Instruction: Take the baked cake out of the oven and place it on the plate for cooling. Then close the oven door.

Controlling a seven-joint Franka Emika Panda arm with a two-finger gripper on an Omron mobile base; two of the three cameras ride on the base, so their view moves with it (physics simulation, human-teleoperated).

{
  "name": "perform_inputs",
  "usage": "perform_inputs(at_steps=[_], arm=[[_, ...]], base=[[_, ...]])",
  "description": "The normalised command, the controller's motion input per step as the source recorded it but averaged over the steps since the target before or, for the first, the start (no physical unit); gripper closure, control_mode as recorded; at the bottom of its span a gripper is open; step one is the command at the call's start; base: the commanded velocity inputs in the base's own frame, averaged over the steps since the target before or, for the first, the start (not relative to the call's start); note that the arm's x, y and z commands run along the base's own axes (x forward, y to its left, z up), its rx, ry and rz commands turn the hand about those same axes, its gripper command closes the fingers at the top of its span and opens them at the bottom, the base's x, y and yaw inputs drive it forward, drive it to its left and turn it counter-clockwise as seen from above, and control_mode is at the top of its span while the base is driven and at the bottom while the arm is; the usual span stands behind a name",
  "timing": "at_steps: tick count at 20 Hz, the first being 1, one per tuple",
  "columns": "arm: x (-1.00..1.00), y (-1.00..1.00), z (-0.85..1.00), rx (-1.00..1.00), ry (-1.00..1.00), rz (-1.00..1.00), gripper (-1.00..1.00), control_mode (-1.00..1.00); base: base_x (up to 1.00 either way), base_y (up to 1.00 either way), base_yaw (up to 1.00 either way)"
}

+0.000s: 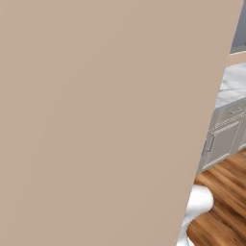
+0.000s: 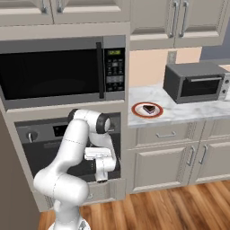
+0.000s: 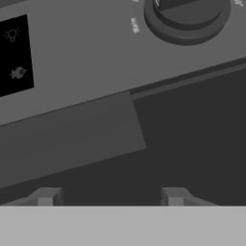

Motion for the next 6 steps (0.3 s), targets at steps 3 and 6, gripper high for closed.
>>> perform_inputs(at_steps=[3,6], arm=[[0.15,0.01,0.0,0.0,0.03,0.0,-1.0,-1.0],[0.0,0.0,0.0,0.0,0.0,0.0,-1.0,-1.0]], base=[[0.0,0.0,0.0],[0.0,0.0,0.0]])
